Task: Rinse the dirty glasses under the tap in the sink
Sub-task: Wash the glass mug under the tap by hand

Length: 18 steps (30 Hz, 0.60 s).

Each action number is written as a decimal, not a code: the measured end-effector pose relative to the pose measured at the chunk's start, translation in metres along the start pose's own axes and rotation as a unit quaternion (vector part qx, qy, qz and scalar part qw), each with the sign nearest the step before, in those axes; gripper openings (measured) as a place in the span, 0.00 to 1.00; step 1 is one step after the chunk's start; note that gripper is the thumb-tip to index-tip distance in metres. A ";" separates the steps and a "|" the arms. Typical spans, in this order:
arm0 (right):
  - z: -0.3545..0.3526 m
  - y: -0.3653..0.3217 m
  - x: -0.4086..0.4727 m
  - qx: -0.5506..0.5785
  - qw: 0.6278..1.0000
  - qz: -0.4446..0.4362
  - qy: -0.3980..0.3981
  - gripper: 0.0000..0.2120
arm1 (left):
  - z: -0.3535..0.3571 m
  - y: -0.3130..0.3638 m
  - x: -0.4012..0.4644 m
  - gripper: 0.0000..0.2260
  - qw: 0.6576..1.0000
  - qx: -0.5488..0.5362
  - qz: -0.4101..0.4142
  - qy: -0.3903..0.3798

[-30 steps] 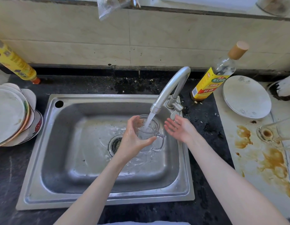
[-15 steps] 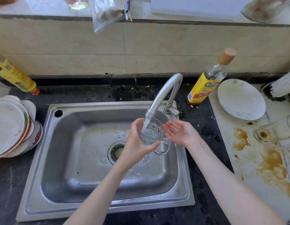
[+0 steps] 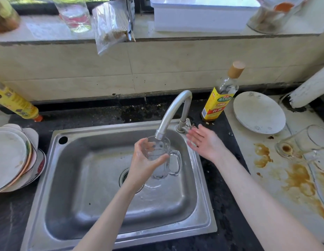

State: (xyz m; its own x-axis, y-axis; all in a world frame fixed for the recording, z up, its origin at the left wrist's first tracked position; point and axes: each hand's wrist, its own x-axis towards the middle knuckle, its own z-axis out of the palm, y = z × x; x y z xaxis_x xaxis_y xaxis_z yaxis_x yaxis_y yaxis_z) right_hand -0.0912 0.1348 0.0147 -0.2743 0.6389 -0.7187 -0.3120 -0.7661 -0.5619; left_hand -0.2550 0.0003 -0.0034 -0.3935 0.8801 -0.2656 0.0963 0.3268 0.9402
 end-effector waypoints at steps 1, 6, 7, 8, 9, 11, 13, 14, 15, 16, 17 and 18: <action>0.000 0.009 -0.007 -0.098 0.995 -0.025 -0.015 0.13 | 0.001 0.001 0.000 0.30 0.999 -0.009 -0.031 0.015; -0.001 0.058 -0.048 -0.402 0.903 -0.060 -0.140 0.20 | 0.000 -0.021 0.012 0.34 0.932 -0.200 -0.298 -0.039; -0.001 0.064 -0.052 -0.420 0.895 -0.072 -0.131 0.20 | 0.000 -0.025 0.011 0.34 0.906 -0.243 -0.341 -0.067; -0.001 0.069 -0.055 -0.438 0.887 -0.089 -0.119 0.20 | 0.000 -0.025 0.007 0.31 0.889 -0.265 -0.365 -0.074; -0.001 0.071 -0.057 -0.461 0.873 -0.111 -0.111 0.20 | 0.000 -0.025 0.004 0.26 0.877 -0.276 -0.385 -0.083; 0.000 0.075 -0.061 -0.511 0.838 -0.159 -0.107 0.18 | 0.000 -0.030 -0.002 0.25 0.858 -0.277 -0.423 -0.096; 0.001 0.077 -0.066 -0.544 0.808 -0.205 -0.099 0.17 | 0.000 -0.031 -0.009 0.26 0.845 -0.272 -0.445 -0.117; 0.002 0.078 -0.068 -0.552 0.796 -0.227 -0.098 0.18 | -0.001 -0.030 -0.013 0.26 0.844 -0.265 -0.447 -0.128; 0.003 0.079 -0.070 -0.562 0.781 -0.252 -0.103 0.19 | -0.001 -0.028 -0.018 0.26 0.842 -0.259 -0.453 -0.139; 0.003 0.078 -0.072 -0.585 0.748 -0.292 -0.116 0.19 | -0.002 -0.028 -0.020 0.28 0.845 -0.245 -0.453 -0.141; 0.003 0.077 -0.074 -0.627 0.683 -0.348 -0.140 0.18 | -0.003 -0.027 -0.023 0.31 0.846 -0.237 -0.452 -0.152; 0.002 0.074 -0.077 -0.670 0.599 -0.404 -0.170 0.16 | -0.005 -0.024 -0.026 0.34 0.849 -0.223 -0.451 -0.163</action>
State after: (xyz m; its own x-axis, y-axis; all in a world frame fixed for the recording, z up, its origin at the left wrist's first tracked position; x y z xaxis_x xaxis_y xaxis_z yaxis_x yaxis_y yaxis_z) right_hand -0.0950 0.0293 0.0291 -0.7666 0.6421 0.0069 0.4802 0.5803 -0.6577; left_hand -0.2517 -0.0316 -0.0181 0.1567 0.4129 -0.8972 -0.4941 0.8193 0.2908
